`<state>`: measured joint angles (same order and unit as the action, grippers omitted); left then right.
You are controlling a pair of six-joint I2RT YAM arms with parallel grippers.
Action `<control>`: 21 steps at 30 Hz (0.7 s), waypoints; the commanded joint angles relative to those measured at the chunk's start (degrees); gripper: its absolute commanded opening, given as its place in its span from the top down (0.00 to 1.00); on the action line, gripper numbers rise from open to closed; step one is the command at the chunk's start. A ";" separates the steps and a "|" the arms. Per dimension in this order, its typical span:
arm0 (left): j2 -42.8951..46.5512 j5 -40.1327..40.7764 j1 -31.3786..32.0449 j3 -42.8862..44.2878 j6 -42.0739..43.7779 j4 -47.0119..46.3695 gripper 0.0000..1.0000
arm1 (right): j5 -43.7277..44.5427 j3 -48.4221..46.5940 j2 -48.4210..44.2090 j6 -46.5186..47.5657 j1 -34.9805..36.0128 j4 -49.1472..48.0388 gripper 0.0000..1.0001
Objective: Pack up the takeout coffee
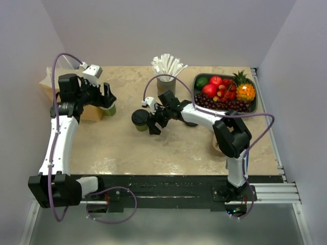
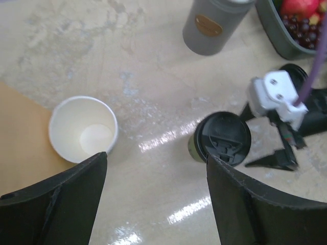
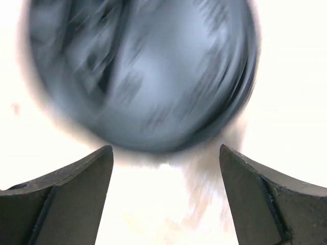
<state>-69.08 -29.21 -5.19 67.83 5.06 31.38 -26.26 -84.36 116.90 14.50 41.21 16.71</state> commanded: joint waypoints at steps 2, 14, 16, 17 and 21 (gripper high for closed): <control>-1.31 4.51 -0.43 8.54 -0.40 -5.97 0.18 | 3.58 6.47 -17.39 4.12 0.01 8.68 0.11; -11.77 19.46 -0.52 30.51 8.03 -4.66 0.19 | 7.20 6.15 -34.11 -4.27 -9.45 12.38 0.19; -12.83 15.36 -0.43 32.97 8.73 -4.31 0.19 | 5.78 3.42 -32.45 -5.89 -16.58 14.73 0.25; -13.79 13.06 -0.43 33.41 9.09 -4.22 0.19 | 6.30 0.02 -31.66 -4.76 -17.91 16.15 0.27; -15.56 -0.64 -0.43 32.28 8.40 -4.92 0.19 | 9.73 -2.83 -32.60 3.76 -20.64 19.93 0.32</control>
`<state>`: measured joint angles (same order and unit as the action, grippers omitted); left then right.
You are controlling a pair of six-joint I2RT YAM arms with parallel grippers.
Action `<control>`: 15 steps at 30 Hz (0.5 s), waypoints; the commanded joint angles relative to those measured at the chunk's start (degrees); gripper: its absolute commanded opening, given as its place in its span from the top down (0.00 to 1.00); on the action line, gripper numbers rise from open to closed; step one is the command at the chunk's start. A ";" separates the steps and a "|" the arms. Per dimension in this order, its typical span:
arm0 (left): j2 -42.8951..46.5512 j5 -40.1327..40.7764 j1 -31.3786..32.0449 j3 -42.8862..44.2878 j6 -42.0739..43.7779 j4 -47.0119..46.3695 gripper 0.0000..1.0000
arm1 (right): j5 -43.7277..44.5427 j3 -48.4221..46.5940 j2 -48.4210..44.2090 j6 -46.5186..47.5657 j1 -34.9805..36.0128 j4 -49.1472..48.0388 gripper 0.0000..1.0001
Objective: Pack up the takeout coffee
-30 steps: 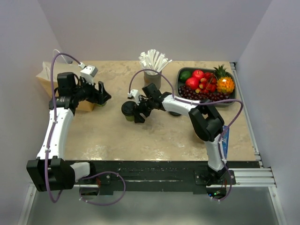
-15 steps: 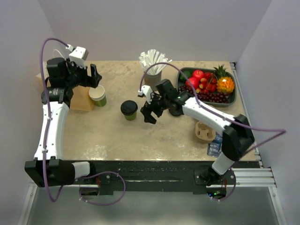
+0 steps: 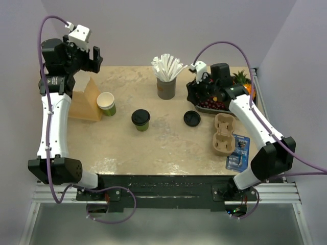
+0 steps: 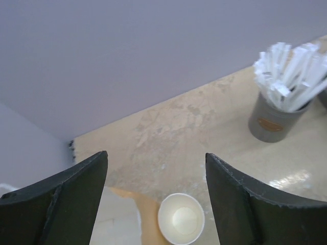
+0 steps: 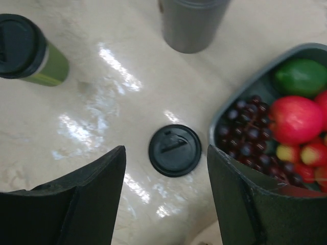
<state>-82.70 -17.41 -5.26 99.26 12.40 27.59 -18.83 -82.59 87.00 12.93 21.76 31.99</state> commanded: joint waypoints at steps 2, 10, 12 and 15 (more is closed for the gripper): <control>-3.08 -19.13 -0.37 -0.29 -3.42 -3.33 0.19 | 3.97 -3.64 -4.20 10.52 -3.11 7.55 0.35; -4.84 -22.33 -0.28 -3.55 -16.52 -11.51 0.21 | 16.45 2.94 -9.73 8.02 -8.75 21.09 0.46; -4.84 -20.13 -0.28 -3.20 -17.93 -11.86 0.21 | 19.69 5.32 -11.23 5.28 -9.19 22.06 0.43; -5.28 -18.01 -0.37 -3.02 -20.13 -12.56 0.21 | 19.54 9.01 -10.19 0.01 -11.03 26.35 0.41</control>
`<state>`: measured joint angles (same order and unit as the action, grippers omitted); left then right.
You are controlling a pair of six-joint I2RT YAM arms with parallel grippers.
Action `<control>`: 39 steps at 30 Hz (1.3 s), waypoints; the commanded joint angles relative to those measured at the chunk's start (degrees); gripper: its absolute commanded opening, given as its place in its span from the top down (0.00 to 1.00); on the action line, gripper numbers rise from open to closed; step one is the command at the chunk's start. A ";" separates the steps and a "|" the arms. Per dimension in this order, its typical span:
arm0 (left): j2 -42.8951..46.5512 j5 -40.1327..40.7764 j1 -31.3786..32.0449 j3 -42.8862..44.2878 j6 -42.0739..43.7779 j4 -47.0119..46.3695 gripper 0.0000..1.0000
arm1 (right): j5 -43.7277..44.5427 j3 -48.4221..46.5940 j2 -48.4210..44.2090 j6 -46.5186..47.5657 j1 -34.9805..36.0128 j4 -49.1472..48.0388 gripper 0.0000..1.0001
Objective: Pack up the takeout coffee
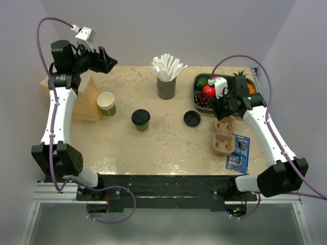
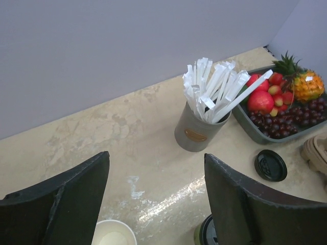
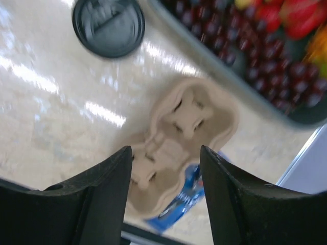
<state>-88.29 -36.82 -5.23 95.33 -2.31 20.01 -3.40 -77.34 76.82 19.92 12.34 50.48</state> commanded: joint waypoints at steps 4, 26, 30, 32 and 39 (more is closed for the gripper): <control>1.01 1.93 -0.48 0.65 -6.57 -5.16 0.21 | 3.58 2.21 5.78 -9.80 -5.47 8.49 0.42; 5.32 3.60 0.31 -4.27 -3.67 -3.57 0.21 | -4.95 -1.59 15.91 -15.61 -11.81 9.55 0.46; 4.71 3.24 0.31 -3.84 -4.11 -3.58 0.21 | -4.60 -0.89 17.14 -17.19 -11.90 9.99 0.44; 4.62 3.42 0.40 -3.40 -3.76 -3.31 0.21 | -4.16 -1.15 17.84 -17.28 -11.90 10.25 0.44; 4.79 4.30 0.93 -4.10 -2.79 -2.78 0.21 | -3.11 -1.23 19.16 -17.46 -12.16 10.25 0.46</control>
<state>-84.33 -33.19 -4.69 91.11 -6.26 17.72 -6.98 -76.93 95.33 3.79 0.62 59.86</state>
